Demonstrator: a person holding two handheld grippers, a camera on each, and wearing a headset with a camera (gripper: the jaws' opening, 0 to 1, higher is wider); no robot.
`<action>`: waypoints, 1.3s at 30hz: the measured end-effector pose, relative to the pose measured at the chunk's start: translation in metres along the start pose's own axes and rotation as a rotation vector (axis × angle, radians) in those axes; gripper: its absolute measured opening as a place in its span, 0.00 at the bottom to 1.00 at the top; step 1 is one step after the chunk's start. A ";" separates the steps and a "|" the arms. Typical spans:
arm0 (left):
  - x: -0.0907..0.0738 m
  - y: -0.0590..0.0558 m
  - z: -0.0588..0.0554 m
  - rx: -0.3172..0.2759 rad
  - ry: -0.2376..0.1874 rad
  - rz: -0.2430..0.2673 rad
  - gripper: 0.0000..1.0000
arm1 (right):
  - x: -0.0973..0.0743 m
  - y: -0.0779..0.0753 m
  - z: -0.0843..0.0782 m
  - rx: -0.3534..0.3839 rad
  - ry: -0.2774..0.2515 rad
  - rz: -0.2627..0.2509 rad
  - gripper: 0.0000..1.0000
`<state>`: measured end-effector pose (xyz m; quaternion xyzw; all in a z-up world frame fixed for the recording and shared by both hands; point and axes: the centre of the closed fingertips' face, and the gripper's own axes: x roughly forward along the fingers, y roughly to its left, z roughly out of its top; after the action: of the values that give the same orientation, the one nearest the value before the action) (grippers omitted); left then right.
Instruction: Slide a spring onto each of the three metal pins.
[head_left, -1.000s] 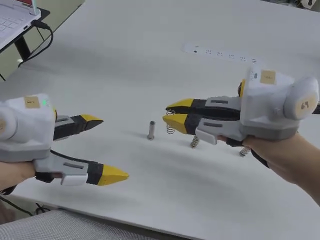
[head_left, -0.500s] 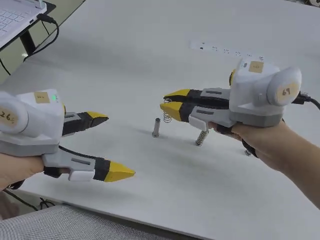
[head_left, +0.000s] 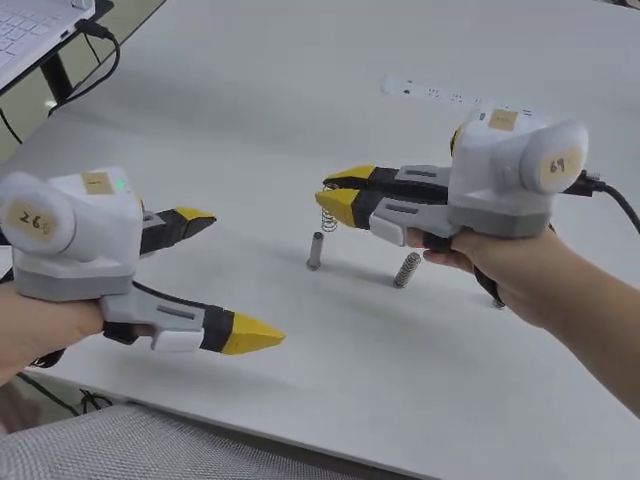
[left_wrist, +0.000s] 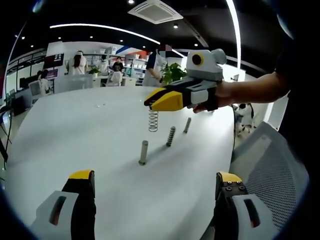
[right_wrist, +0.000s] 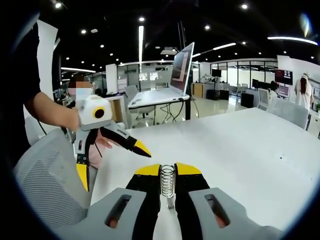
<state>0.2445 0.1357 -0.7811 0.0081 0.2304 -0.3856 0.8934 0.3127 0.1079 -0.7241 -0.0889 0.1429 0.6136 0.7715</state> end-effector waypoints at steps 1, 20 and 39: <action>0.000 0.000 0.000 0.001 0.001 0.000 0.98 | 0.001 0.000 -0.001 0.001 0.001 0.000 0.06; -0.006 0.008 -0.002 -0.021 -0.010 0.039 0.98 | 0.010 -0.002 -0.010 0.037 0.016 -0.009 0.06; -0.005 0.008 -0.006 -0.028 0.007 0.035 0.98 | 0.013 -0.007 -0.014 0.096 -0.002 -0.018 0.07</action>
<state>0.2447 0.1452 -0.7856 0.0008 0.2387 -0.3666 0.8992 0.3202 0.1139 -0.7421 -0.0522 0.1705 0.5990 0.7806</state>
